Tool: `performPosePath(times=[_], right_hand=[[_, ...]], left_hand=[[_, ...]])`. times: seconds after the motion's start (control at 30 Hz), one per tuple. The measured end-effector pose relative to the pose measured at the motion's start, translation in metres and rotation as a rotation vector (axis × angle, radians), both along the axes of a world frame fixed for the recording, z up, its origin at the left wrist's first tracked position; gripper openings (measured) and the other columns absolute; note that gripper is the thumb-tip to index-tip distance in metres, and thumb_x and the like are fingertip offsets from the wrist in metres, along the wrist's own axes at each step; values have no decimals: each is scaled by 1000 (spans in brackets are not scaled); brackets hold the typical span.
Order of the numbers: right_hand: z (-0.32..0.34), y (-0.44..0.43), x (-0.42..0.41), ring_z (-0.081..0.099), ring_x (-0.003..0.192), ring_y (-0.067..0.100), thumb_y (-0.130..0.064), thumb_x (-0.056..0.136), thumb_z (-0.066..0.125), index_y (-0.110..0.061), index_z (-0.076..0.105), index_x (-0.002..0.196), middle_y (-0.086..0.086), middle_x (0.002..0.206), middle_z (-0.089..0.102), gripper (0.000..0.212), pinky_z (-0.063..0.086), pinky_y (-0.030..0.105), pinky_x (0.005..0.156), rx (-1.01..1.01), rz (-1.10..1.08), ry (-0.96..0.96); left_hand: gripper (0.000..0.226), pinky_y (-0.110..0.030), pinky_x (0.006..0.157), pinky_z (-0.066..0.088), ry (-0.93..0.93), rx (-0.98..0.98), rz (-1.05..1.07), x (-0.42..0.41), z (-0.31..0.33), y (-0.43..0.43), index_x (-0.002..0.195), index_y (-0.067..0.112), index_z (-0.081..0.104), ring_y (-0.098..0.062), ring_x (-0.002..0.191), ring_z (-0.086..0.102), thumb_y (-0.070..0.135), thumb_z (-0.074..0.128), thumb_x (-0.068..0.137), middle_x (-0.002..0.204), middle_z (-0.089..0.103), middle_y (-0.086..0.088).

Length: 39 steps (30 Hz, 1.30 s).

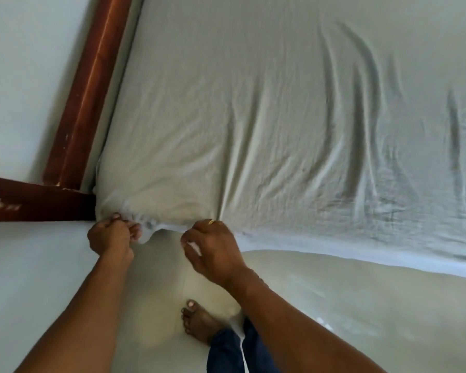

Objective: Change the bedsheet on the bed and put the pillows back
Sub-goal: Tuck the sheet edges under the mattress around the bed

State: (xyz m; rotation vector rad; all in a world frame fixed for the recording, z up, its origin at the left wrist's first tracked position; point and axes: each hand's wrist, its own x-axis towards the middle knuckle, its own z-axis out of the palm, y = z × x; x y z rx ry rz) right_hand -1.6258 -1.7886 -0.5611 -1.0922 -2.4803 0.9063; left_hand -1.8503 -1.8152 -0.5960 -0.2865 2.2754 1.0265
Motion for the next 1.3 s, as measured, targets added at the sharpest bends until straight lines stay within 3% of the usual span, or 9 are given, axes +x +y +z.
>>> performPosePath(times=[0.13, 0.27, 0.4, 0.53, 0.7, 0.9, 1.0, 1.17, 1.3], right_hand=[[1, 14, -1, 60, 84, 19, -28, 91, 64, -23, 70, 91, -5, 89, 66, 7, 51, 38, 70, -69, -180, 42], [9, 27, 1, 60, 86, 15, -32, 90, 63, -27, 69, 92, -10, 91, 65, 8, 53, 37, 66, -97, -146, -13], [18, 50, 4, 60, 85, 9, -30, 90, 66, -26, 70, 92, -13, 90, 65, 6, 54, 36, 67, -116, -239, 14], [24, 69, 2, 62, 83, 6, -28, 92, 69, -27, 71, 92, -15, 89, 66, 3, 55, 32, 66, -112, -278, 67], [16, 82, -8, 65, 82, 6, -22, 90, 72, -25, 72, 89, -16, 87, 67, 3, 56, 28, 66, -212, -309, 113], [17, 103, -20, 66, 79, 5, -17, 88, 74, -23, 72, 84, -15, 82, 69, 8, 50, 14, 68, -359, -264, 135], [21, 121, -22, 66, 80, 7, -16, 88, 74, -23, 73, 84, -16, 82, 69, 9, 49, 14, 67, -386, -262, 144], [27, 152, -31, 66, 82, 8, -21, 90, 71, -26, 71, 89, -16, 85, 69, 5, 56, 27, 67, -300, -229, 153], [20, 169, -59, 63, 95, 15, -25, 89, 66, -25, 72, 96, -12, 95, 70, 9, 53, 32, 80, -163, -90, 67]], left_hand=[[25, -47, 75, 61, 315, -204, -26, -14, -10, -13, 87, 9, 67, -39, 77, 71, 29, 54, 80, 86, 73, -17], [31, -50, 87, 52, 282, -286, 67, -1, 32, 12, 107, -6, 66, -47, 106, 65, 17, 52, 92, 111, 68, -29], [25, -47, 71, 48, 588, -164, -146, 14, 53, 26, 99, 0, 65, -50, 89, 65, 21, 52, 94, 94, 69, -30], [38, -51, 78, 53, 716, -240, -660, -12, 50, 50, 134, 6, 57, -49, 98, 66, 26, 51, 103, 108, 69, -31], [22, -50, 71, 57, 694, -321, -650, -40, 32, 70, 98, 1, 65, -45, 86, 69, 21, 55, 100, 92, 71, -28], [6, -48, 50, 54, 841, -625, -846, -48, 13, 70, 92, -5, 59, -48, 58, 67, -6, 61, 86, 64, 63, -31], [6, -51, 58, 55, 809, -671, -829, -45, 21, 71, 94, -6, 61, -51, 67, 68, -6, 57, 89, 74, 65, -34], [17, -53, 76, 55, 613, -660, -531, -32, 31, 82, 100, -4, 68, -50, 93, 68, -4, 55, 89, 99, 69, -31], [30, -47, 74, 52, 649, -458, -331, -10, 23, 62, 115, 3, 69, -49, 89, 66, 1, 54, 89, 98, 70, -30]])
